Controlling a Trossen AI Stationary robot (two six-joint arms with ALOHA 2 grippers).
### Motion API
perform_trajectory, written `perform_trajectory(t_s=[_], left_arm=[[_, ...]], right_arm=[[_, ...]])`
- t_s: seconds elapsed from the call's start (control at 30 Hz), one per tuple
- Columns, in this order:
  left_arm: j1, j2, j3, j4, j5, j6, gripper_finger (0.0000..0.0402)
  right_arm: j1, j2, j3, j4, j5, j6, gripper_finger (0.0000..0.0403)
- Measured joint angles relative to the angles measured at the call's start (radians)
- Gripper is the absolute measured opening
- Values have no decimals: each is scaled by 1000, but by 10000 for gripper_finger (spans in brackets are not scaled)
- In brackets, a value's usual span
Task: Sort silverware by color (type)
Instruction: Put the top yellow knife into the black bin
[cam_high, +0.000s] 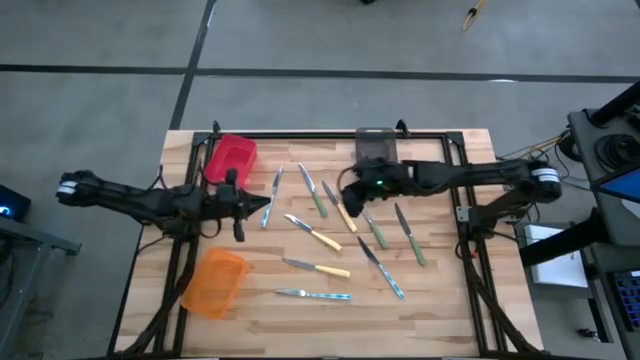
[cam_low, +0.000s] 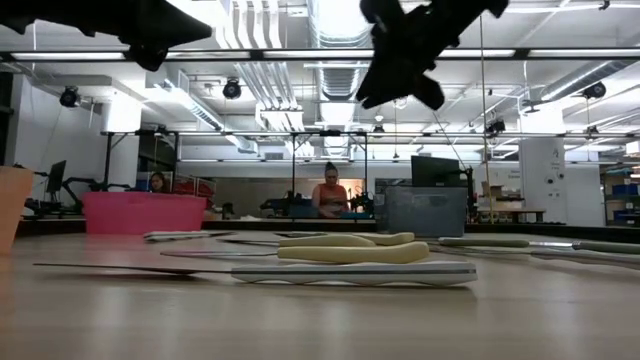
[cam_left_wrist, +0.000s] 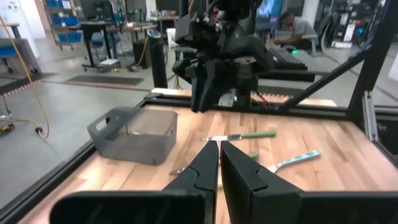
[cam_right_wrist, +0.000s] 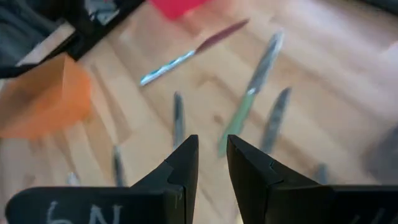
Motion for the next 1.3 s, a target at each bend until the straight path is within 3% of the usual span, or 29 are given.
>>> perform_trajectory(t_s=[0.43,0.8,1.3], left_arm=[[0,144,66,0,0,-18,0],[0,244,131,-24,-1,-15,0],[0,267,172,-46,-3,-15,0]], right_arm=[[0,320,225,-399,-27,152,75],[-1,427,232,-391,-23,145,75],[-1,443,232,-319,5,144,75]])
